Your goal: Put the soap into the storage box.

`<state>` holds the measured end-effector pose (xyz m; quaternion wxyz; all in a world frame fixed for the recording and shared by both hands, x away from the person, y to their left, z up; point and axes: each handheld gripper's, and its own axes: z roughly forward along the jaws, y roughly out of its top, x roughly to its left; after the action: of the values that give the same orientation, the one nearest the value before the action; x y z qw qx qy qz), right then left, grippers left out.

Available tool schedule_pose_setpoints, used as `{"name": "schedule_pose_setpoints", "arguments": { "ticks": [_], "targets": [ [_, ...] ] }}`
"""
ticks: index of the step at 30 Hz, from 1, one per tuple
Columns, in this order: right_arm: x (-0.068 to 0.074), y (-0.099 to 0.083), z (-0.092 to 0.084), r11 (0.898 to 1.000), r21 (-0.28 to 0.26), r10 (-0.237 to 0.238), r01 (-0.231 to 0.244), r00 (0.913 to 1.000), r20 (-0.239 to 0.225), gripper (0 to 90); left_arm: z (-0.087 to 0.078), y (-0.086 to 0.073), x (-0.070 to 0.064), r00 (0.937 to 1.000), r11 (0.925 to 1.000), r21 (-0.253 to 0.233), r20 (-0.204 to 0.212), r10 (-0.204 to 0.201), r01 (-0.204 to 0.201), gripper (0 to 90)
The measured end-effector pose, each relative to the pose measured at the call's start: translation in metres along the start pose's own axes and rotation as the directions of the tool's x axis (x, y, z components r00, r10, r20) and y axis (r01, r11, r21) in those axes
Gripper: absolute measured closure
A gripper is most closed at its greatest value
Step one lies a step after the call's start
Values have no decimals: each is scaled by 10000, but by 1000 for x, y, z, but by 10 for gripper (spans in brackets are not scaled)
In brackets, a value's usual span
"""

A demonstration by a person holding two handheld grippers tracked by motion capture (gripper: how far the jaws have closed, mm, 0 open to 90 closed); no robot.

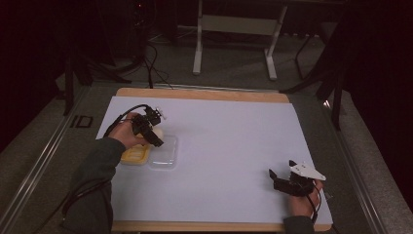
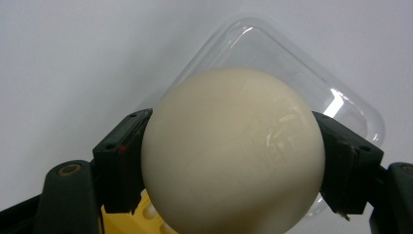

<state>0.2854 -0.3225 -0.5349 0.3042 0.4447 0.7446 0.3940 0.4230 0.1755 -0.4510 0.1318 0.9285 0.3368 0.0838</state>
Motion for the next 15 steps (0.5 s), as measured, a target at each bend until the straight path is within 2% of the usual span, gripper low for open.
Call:
{"name": "schedule_pose_setpoints", "arguments": {
  "ticks": [15],
  "targets": [
    [0, 0, 0, 10000, 15, -46, 46, 10000, 26, 142, 4, -18, 13, 9991, 9990, 167, -21, -417, 417, 241]
  ]
}}
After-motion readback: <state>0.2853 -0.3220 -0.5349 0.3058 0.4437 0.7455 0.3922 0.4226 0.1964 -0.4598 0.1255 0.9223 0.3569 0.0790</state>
